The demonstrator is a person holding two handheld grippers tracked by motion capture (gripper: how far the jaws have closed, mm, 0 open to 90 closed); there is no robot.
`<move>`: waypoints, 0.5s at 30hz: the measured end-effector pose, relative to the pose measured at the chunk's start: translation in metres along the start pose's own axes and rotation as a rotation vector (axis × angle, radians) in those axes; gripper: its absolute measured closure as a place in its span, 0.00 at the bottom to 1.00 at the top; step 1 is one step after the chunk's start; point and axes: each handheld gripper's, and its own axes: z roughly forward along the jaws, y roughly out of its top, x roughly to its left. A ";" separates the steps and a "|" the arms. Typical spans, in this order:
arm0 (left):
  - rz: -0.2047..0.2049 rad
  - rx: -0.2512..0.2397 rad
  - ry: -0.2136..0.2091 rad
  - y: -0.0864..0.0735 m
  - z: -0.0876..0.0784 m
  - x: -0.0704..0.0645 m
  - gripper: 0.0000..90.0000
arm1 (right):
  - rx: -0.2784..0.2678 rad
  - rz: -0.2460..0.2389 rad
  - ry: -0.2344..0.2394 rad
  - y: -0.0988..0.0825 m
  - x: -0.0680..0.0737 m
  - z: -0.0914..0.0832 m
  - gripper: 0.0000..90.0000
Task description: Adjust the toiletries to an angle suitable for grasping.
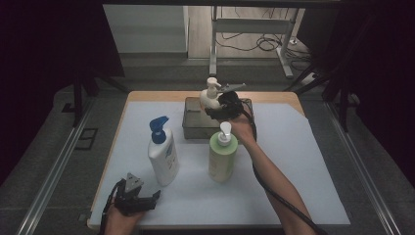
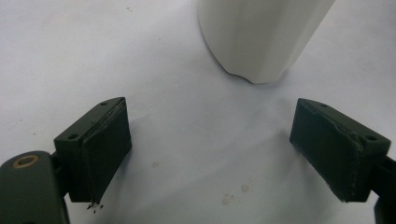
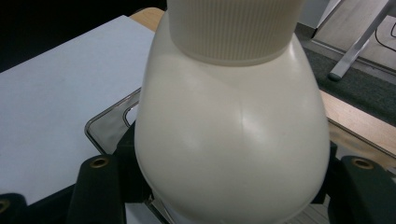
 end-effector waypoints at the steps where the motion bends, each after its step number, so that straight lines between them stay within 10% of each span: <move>1: 0.000 0.000 0.000 0.000 0.000 0.000 0.13 | -0.001 0.004 0.001 -0.001 -0.001 0.000 0.41; 15: 0.000 0.000 0.001 0.000 0.000 0.000 0.13 | 0.002 -0.018 0.030 -0.002 -0.003 -0.003 0.34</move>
